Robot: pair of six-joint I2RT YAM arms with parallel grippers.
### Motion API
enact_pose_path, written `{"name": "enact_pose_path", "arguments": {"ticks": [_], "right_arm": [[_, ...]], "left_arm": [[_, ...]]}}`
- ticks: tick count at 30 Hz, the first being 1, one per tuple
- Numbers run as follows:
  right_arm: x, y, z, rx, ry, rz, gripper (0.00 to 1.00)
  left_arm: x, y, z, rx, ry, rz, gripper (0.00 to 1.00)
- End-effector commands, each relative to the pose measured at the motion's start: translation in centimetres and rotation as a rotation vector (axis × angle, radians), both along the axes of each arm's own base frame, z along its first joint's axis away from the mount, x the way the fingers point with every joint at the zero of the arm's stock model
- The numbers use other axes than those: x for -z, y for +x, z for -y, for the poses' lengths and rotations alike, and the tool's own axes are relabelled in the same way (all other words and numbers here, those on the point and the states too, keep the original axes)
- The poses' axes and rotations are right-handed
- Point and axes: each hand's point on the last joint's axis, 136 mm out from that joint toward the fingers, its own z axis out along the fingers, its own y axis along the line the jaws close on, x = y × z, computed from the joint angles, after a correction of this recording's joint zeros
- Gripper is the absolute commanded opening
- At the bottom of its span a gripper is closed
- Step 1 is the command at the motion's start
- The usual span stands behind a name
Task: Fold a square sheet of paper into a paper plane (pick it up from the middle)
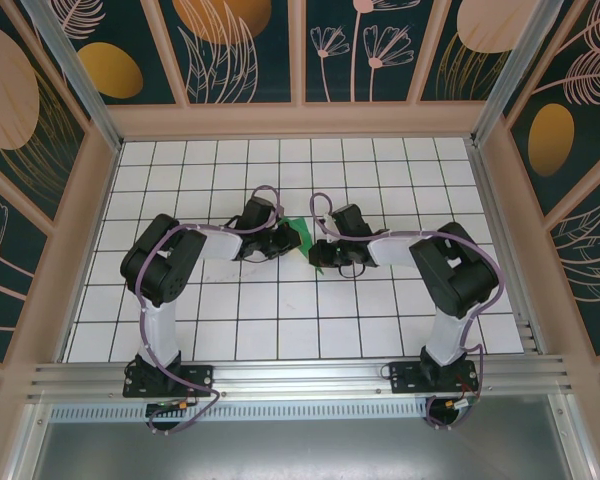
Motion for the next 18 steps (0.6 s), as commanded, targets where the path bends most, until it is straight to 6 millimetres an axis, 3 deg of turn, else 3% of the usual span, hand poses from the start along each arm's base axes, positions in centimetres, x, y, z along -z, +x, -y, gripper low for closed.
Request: {"name": "enact_pose_path", "arguments": {"ticks": [1,6,11,18], "right_arm": [[0.9,-0.2,0.3,-0.006,0.020,-0.033,0.06],[0.4,-0.9,-0.2,-0.028,0.098,-0.063,0.04],[-0.6,-0.4,0.3,-0.023,0.207,-0.104,0.01],[-0.8,-0.2,0.5,-0.009,0.298,-0.167,0.00]], "left_arm": [[1.6,1.1,-1.3,-0.040,0.110,0.020,0.14],[-2.2,2.2,-0.2,-0.007,0.047,0.122,0.19],[-5.7,1.9,0.4,0.028,-0.036,0.232,0.24],[-5.7,0.0,0.9,0.072,-0.128,0.248,0.25]]}}
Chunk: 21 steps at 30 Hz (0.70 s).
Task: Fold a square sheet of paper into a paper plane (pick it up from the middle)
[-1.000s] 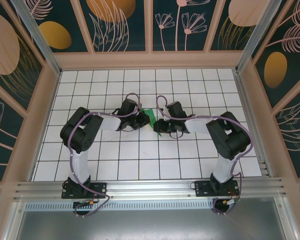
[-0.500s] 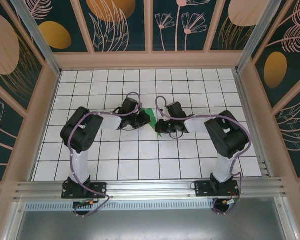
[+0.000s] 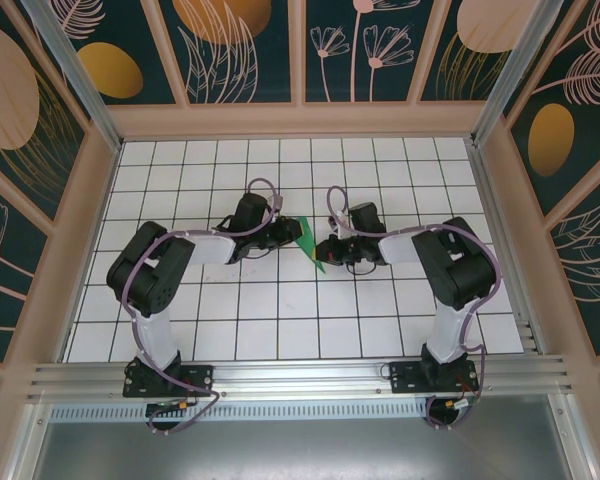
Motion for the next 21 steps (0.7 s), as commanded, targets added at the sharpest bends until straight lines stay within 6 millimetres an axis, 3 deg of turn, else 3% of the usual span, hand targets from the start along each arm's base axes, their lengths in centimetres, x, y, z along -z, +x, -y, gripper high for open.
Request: {"name": "enact_pose_path", "arguments": {"ticks": [1,21], "right_arm": [[0.0,-0.6,-0.3,-0.017,0.076,-0.051,0.00],[3.2,-0.5,0.9,0.049,0.060,-0.216,0.00]], "left_arm": [[-1.1,-0.5,0.6,0.045,-0.069,0.047,0.24],[2.8,-1.6,1.7,0.070,-0.012,-0.038,0.17]]}}
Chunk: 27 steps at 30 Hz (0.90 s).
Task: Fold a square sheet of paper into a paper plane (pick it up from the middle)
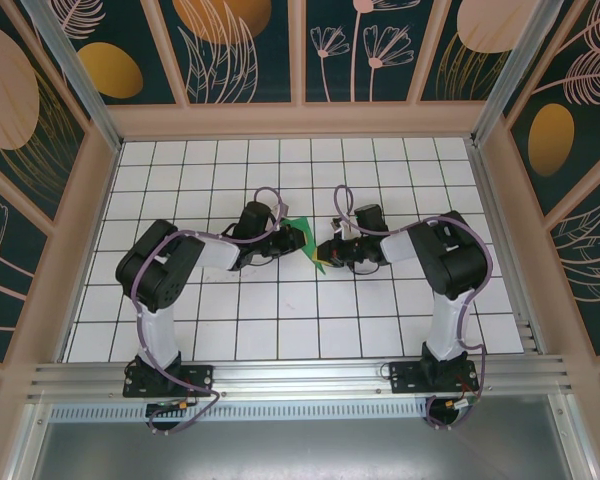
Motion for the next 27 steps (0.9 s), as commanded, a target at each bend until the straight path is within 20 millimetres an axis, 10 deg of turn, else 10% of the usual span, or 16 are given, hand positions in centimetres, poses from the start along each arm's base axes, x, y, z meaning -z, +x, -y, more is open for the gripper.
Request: {"name": "enact_pose_path", "arguments": {"ticks": [1,27], "right_arm": [[2.5,-0.5,0.7,0.022,-0.056,-0.076,0.00],[0.4,-1.1,0.2,-0.034,-0.086,-0.013,0.16]], "left_arm": [[0.9,0.0,0.5,0.012,0.013,-0.021,0.17],[5.9,0.2,-1.9,-0.085,0.218,-0.140,0.13]]}}
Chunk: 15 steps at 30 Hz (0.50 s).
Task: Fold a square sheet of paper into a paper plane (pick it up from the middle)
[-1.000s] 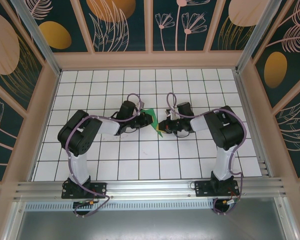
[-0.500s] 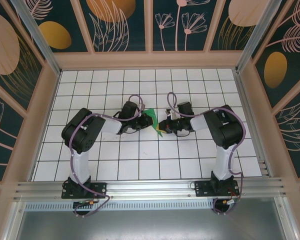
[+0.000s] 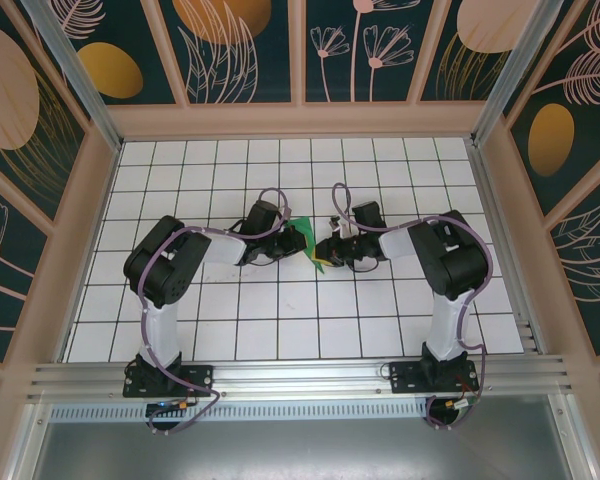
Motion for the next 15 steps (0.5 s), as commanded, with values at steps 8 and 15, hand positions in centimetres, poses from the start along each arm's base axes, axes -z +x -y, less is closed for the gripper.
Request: {"name": "enact_pose_path", "arguments": {"ticks": [8,15], "right_arm": [[1.3,-2.3,1.0,-0.011,-0.073,-0.025,0.16],[2.0,-1.6,1.2,0.001,-0.108,-0.018,0.08]], "left_arm": [[3.9,-0.3,-2.1,-0.059,0.134,-0.063,0.12],[4.4,-0.4,-2.4,-0.071,0.151,-0.079,0.12]]}}
